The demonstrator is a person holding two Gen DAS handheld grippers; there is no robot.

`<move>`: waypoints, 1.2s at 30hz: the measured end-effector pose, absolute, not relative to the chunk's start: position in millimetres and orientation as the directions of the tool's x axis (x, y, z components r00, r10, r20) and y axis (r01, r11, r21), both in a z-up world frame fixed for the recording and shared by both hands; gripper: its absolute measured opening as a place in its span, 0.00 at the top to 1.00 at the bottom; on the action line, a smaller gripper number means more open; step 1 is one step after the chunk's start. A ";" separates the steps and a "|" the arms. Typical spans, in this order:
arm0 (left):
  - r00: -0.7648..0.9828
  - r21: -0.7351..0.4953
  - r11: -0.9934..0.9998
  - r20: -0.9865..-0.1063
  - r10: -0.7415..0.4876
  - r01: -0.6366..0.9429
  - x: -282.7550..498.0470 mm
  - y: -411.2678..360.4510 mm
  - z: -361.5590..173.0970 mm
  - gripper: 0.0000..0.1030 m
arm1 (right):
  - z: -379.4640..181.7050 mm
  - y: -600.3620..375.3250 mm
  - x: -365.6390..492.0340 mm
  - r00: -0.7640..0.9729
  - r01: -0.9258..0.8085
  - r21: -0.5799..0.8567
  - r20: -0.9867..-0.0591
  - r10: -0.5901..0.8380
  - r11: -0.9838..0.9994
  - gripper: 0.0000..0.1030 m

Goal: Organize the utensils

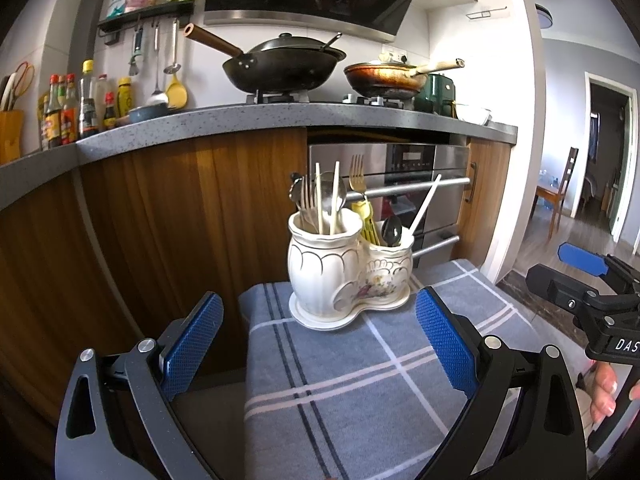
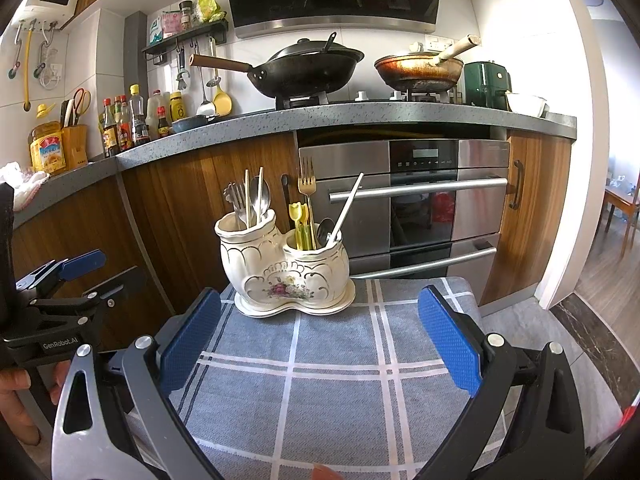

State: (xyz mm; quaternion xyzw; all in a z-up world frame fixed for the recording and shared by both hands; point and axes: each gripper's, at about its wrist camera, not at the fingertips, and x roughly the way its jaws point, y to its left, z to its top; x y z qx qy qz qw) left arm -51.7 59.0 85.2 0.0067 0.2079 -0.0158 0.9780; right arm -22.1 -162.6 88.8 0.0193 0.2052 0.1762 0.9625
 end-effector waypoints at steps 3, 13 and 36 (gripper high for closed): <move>0.913 0.008 0.999 -0.407 -0.027 0.034 -51.8 58.6 84.7 0.07 | 88.9 -163.0 -23.1 0.854 -0.331 0.109 -0.388 0.346 0.937 0.05; 0.913 0.008 0.999 -0.407 -0.026 0.032 -51.6 58.3 84.0 0.07 | 88.1 -161.4 -22.2 0.851 -0.332 0.113 -0.393 0.349 0.937 0.05; 0.935 0.015 1.000 -0.354 -0.018 0.025 -55.7 60.8 87.1 0.05 | 79.6 -158.8 -14.6 0.833 -0.331 0.130 -0.425 0.354 0.935 0.05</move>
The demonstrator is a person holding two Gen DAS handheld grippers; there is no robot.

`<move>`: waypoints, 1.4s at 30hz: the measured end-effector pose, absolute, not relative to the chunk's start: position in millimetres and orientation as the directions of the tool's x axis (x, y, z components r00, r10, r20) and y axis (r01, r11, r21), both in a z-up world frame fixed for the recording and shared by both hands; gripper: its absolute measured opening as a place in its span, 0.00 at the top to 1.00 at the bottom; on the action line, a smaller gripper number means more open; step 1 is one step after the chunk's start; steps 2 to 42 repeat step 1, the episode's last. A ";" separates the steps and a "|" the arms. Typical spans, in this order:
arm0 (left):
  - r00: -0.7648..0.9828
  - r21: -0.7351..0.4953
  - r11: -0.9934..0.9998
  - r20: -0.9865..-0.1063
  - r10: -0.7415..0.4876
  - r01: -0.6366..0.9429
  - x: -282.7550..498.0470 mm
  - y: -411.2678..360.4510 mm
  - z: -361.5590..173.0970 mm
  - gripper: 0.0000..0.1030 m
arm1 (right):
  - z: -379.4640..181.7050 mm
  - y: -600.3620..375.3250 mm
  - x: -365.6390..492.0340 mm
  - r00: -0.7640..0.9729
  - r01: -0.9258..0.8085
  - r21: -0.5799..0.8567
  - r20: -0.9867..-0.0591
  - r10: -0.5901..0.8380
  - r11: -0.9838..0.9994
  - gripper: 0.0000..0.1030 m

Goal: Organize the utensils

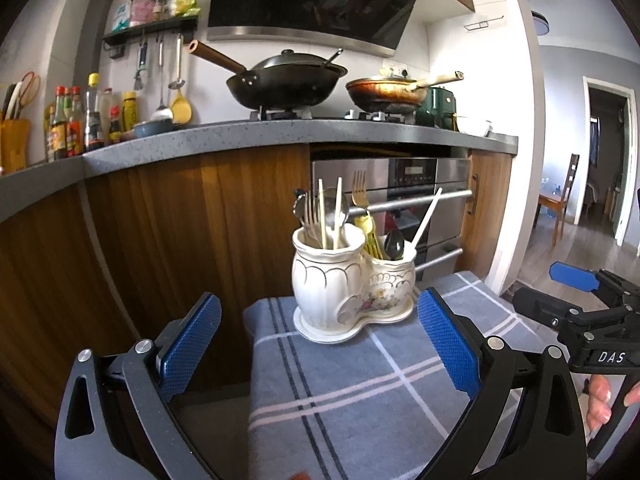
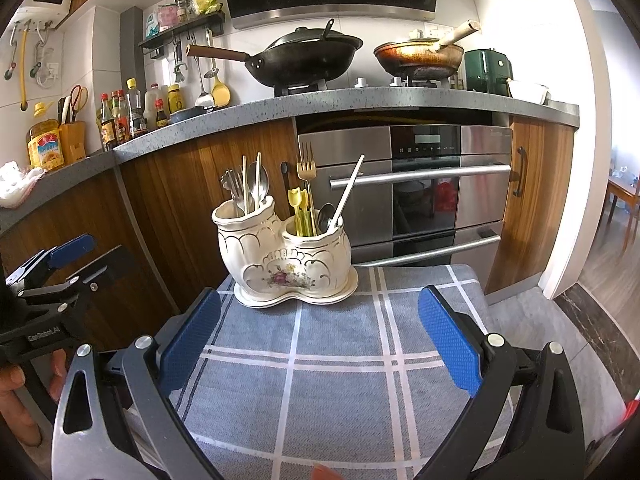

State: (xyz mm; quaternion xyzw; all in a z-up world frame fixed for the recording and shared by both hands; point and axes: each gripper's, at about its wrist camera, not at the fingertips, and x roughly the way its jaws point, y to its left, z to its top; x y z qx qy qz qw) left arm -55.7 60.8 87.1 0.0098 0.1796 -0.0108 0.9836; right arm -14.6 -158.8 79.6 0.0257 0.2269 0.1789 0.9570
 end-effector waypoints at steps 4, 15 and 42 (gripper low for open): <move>0.934 0.015 1.000 -0.356 -0.018 0.025 -55.0 60.6 86.6 0.05 | 78.5 -159.0 -14.7 0.833 -0.330 0.132 -0.426 0.354 0.935 0.05; 0.934 0.015 1.000 -0.356 -0.018 0.025 -55.0 60.6 86.6 0.05 | 78.5 -159.0 -14.7 0.833 -0.330 0.132 -0.426 0.354 0.935 0.05; 0.934 0.015 1.000 -0.356 -0.018 0.025 -55.0 60.6 86.6 0.05 | 78.5 -159.0 -14.7 0.833 -0.330 0.132 -0.426 0.354 0.935 0.05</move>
